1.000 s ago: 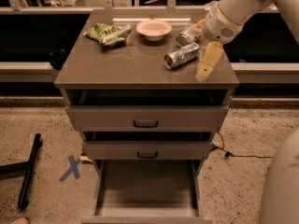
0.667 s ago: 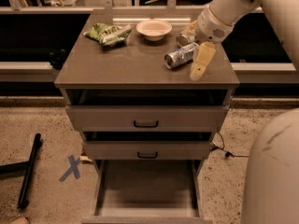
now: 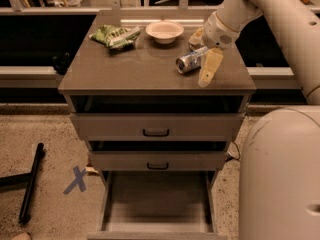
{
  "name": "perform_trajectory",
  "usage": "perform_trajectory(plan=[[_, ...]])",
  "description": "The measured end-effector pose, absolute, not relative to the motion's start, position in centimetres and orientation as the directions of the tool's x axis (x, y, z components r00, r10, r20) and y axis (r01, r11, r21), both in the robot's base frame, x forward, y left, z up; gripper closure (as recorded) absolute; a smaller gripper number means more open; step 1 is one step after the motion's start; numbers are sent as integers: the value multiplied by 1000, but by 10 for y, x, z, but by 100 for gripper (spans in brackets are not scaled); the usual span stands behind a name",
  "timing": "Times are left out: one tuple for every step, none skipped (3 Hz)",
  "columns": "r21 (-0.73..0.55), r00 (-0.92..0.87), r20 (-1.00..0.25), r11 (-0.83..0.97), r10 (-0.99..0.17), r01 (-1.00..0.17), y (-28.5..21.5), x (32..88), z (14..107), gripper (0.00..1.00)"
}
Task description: Place redbull can into bottom drawer
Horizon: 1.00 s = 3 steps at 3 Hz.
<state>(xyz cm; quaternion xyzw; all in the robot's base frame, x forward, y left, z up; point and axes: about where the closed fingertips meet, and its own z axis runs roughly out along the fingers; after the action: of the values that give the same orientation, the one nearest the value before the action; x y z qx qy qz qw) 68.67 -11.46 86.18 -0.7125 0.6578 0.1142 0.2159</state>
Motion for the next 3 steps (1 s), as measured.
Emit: perform_trajectory(plan=[[-139,108,-455,-49,-884,-989,-112,695,851,0],[-121,94,-460,-42,-883,-992,-113,701,841,18],[-110,78,-465,-30,-882,-994,-119,705,834,41]])
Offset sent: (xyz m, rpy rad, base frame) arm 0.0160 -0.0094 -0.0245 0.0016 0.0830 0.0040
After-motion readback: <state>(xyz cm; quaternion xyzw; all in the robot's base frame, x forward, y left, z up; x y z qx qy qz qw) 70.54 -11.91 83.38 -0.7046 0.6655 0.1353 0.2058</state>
